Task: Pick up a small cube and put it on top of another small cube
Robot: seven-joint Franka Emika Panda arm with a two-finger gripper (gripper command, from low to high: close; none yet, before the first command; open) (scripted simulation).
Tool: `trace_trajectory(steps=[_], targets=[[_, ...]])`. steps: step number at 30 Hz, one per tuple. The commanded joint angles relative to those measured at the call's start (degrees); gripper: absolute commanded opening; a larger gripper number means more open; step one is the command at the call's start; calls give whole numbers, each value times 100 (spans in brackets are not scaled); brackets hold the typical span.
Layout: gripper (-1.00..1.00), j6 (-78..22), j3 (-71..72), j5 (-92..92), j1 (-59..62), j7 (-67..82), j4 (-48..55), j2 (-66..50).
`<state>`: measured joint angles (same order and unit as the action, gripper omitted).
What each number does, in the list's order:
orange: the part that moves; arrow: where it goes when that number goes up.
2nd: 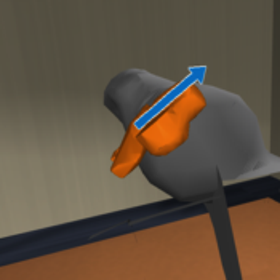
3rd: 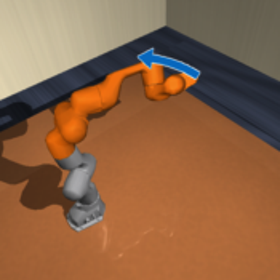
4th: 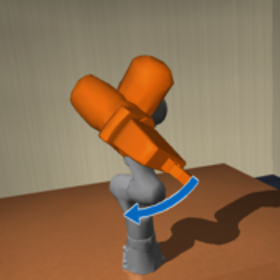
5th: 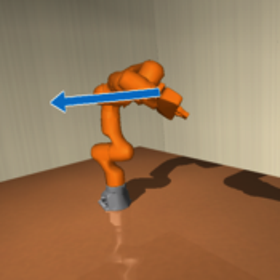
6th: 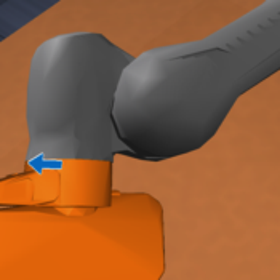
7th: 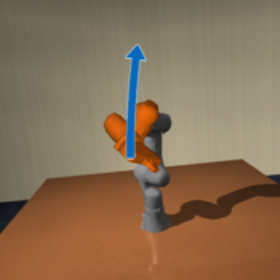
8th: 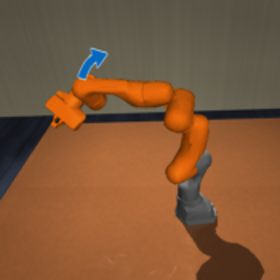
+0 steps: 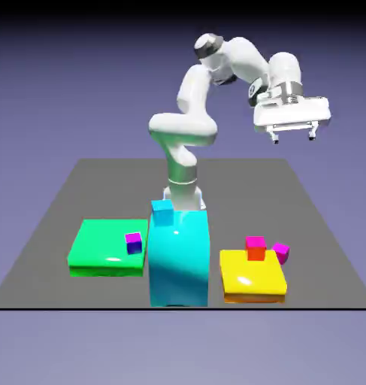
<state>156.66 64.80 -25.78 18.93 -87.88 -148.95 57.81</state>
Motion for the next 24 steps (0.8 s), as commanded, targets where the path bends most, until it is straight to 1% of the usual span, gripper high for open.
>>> trace_trajectory(steps=[1,24], targets=[[0,-56,208,-83,63,-146,39,81],[0,-1318,4923,-1958,1490,-3451,915,1911]])
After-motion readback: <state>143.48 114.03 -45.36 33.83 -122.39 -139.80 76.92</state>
